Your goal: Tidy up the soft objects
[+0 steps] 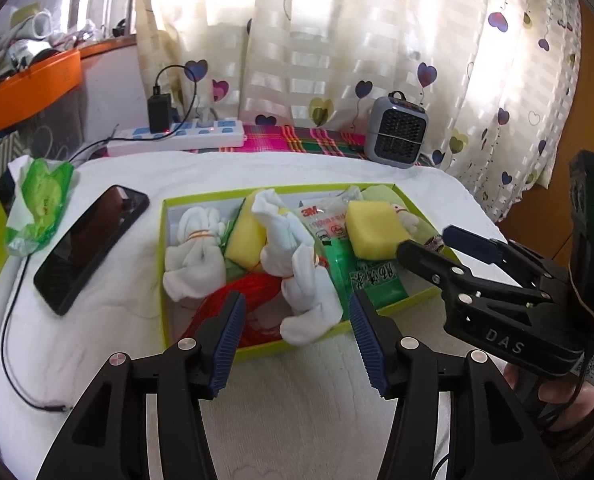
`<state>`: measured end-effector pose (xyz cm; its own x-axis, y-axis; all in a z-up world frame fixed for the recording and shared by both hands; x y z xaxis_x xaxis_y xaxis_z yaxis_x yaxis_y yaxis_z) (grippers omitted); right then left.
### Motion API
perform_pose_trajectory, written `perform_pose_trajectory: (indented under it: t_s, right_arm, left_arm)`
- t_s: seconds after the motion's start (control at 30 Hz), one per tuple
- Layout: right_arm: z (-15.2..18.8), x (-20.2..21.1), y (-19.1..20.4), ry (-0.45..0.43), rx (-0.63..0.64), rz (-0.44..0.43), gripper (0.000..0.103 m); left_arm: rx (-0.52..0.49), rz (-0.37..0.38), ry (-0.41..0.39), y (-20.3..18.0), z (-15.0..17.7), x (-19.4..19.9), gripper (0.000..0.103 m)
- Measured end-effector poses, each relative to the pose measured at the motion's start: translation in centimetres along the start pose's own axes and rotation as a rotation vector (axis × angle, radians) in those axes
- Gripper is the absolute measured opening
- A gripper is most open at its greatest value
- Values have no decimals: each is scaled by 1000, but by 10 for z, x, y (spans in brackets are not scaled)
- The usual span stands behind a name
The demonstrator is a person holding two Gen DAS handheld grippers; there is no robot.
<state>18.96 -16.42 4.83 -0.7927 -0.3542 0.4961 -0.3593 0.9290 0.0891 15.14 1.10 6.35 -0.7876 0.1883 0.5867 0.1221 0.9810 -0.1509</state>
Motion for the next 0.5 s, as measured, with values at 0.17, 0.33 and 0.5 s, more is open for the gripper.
perform_pose_trajectory:
  t_s: [0.17,0.33,0.5]
  right_arm:
    - [11,11,2,15,6,11,67]
    - [23,17,0,46,5,28,67]
    - [38,20,-5,88,-14,39,67]
  left_arm:
    - [-11,-39,-7,-2,8,9,54]
    - [-25,-73,8,-7,20,14,54]
    - [-25,-79,50,-12,36,13,54]
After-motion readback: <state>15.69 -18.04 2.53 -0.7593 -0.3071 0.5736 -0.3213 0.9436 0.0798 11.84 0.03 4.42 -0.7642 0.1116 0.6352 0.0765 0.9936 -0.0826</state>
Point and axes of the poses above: each gripper's, at about its wrist camera, not at the fingertips, and x roughly against the way its jaws point, y to its left, z to its underside, the point moved 1 cm from there along -x, roughly the way its jaws point, and after that the axes turned 7 degrees about -y, right-handed, at the moved point
